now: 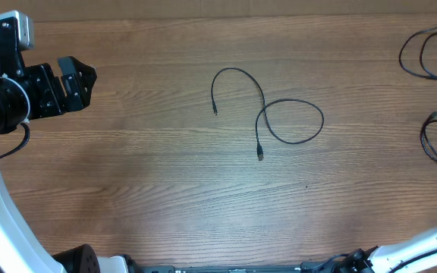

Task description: Untangle cables

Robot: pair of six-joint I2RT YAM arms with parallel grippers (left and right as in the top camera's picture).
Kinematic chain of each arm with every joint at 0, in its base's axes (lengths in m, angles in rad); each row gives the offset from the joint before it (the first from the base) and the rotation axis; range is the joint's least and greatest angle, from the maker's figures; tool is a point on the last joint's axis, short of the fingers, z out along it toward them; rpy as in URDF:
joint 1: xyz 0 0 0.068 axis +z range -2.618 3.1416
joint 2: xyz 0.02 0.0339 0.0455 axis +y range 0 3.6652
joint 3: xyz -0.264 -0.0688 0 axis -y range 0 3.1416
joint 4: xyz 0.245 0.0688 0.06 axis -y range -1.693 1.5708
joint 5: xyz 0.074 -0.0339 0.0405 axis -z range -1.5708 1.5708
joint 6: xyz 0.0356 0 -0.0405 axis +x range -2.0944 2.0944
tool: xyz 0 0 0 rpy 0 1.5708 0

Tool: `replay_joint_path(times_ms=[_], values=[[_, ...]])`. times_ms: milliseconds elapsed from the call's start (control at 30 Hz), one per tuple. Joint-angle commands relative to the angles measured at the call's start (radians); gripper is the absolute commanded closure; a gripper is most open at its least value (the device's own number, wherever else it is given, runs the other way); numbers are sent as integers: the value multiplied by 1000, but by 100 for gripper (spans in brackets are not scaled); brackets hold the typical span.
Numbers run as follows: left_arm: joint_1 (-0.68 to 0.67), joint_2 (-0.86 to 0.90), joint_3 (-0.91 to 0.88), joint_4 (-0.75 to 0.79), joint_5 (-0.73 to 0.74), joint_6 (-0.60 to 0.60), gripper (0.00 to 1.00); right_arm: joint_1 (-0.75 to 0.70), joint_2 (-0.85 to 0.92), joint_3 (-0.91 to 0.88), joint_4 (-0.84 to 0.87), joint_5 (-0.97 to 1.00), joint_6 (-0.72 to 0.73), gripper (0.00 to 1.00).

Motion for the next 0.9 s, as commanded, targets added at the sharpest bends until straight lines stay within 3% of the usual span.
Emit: replay_joint_path(times_ms=[0, 267, 533, 733, 867], values=[[-8, -12, 1, -2, 15, 10, 1, 93, 8, -13, 36, -25, -24, 96], [-8, -13, 1, -2, 15, -4, 1, 224, 8, -11, 148, -14, -23, 96], [-8, -14, 1, -2, 15, -4, 1, 175, 2, 16, 23, 90, -23, 96], [-8, -14, 1, -2, 15, -8, 1, 119, -89, 29, -29, -106, -23, 96], [-8, -13, 1, -1, 16, -18, 1, 184, -258, 29, 19, -225, -86, 96]])
